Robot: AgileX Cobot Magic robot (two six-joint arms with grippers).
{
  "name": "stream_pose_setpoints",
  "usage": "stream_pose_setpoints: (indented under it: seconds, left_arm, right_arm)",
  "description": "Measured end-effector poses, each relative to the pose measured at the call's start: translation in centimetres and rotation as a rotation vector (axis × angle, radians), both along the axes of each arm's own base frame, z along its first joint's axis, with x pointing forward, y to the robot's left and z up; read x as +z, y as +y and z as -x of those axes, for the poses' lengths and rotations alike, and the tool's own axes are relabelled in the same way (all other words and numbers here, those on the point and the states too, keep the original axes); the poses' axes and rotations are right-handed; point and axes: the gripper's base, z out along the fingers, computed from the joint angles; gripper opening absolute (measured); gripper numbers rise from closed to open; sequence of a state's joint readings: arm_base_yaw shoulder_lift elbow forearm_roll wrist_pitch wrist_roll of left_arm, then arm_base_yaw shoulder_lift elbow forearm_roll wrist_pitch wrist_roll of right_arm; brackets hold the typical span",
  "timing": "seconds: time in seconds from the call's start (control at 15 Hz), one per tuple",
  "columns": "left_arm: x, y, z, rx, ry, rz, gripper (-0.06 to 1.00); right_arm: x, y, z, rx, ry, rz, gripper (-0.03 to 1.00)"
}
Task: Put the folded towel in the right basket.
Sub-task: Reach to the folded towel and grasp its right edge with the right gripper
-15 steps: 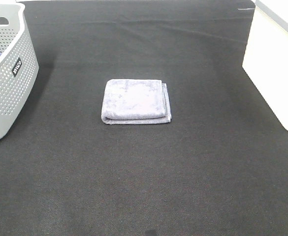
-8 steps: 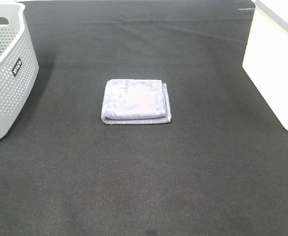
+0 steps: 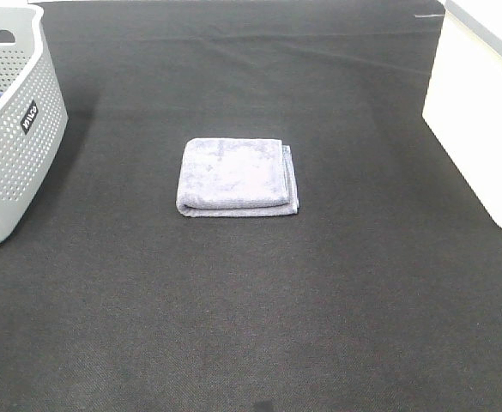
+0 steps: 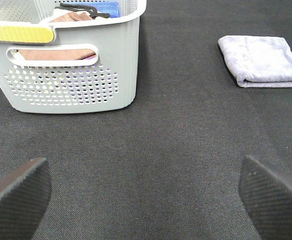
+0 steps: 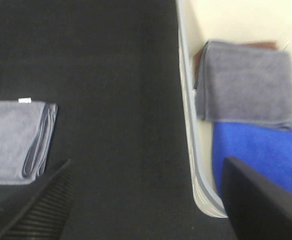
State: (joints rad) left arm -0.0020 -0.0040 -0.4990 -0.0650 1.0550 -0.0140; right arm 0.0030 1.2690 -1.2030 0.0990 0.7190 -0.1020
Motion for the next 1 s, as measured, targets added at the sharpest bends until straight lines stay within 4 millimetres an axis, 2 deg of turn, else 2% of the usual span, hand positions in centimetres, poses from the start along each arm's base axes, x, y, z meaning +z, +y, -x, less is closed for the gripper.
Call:
stream_pose_setpoints:
  seconds: [0.07, 0.27, 0.47, 0.53, 0.73, 1.0]
  left_arm:
    - [0.0, 0.0, 0.0, 0.000, 0.000, 0.000, 0.97]
    - [0.0, 0.0, 0.0, 0.000, 0.000, 0.000, 0.97]
    - [0.0, 0.0, 0.0, 0.000, 0.000, 0.000, 0.97]
    - [0.0, 0.0, 0.0, 0.000, 0.000, 0.000, 0.97]
    - [0.0, 0.0, 0.0, 0.000, 0.000, 0.000, 0.97]
    - [0.0, 0.0, 0.0, 0.000, 0.000, 0.000, 0.97]
  right_arm:
    - [-0.2, 0.2, -2.5, 0.030, 0.074, 0.002, 0.76]
    - [-0.9, 1.6, -6.8, 0.124, 0.148, 0.017, 0.76]
    - [-2.0, 6.5, -9.8, 0.264, 0.172, 0.032, 0.76]
    - [-2.0, 6.5, -9.8, 0.264, 0.172, 0.032, 0.76]
    - [-5.2, 11.3, -12.7, 0.366, 0.275, -0.024, 0.76]
    - [-10.6, 13.6, -16.0, 0.374, 0.486, -0.189, 0.76]
